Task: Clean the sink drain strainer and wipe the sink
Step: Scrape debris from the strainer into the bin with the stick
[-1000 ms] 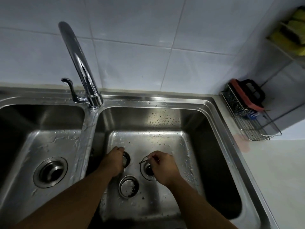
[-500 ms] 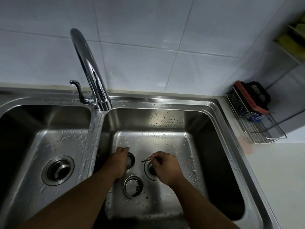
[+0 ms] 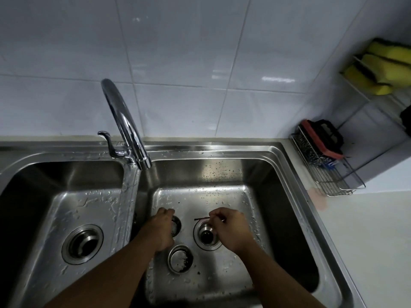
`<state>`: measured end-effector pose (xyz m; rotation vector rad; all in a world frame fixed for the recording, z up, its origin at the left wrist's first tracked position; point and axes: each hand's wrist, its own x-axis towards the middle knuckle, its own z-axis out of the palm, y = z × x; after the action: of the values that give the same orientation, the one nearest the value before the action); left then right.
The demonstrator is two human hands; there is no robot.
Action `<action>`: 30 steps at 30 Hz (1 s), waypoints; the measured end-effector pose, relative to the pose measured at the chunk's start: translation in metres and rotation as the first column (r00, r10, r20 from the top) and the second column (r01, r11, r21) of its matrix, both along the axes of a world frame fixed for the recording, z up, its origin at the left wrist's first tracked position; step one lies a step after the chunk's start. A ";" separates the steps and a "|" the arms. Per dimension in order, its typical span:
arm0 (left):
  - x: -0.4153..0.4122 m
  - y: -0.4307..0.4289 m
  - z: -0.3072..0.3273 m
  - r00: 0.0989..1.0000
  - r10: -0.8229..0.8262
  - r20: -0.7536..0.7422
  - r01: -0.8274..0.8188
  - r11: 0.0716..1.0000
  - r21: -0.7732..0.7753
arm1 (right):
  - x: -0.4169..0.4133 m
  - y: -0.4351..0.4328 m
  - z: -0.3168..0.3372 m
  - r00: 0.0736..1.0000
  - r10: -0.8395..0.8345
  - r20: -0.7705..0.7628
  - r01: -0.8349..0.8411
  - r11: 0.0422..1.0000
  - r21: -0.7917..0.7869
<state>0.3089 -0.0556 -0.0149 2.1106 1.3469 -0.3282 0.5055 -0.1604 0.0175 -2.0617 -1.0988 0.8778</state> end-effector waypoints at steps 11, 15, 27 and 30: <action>0.071 -0.012 0.050 0.986 -0.144 0.084 0.136 0.987 0.088 | 0.020 -0.016 0.035 0.976 -0.119 0.185 0.112 0.992 0.048; 0.108 -0.025 0.066 0.967 -0.224 0.124 0.214 0.973 0.087 | 0.043 -0.034 0.052 0.940 -0.245 0.238 0.217 0.966 0.139; 0.238 -0.086 0.132 0.850 -0.427 0.307 0.405 0.904 0.134 | 0.133 -0.074 0.108 0.796 -0.545 0.264 0.409 0.805 0.429; 0.265 -0.100 0.142 0.828 -0.460 0.321 0.437 0.888 0.146 | 0.157 -0.085 0.119 0.747 -0.591 0.305 0.430 0.779 0.457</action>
<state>0.5742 -0.1553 0.1267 2.3928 0.6538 -0.0847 0.6626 -0.2453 0.1364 -2.1190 -0.7365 -0.0803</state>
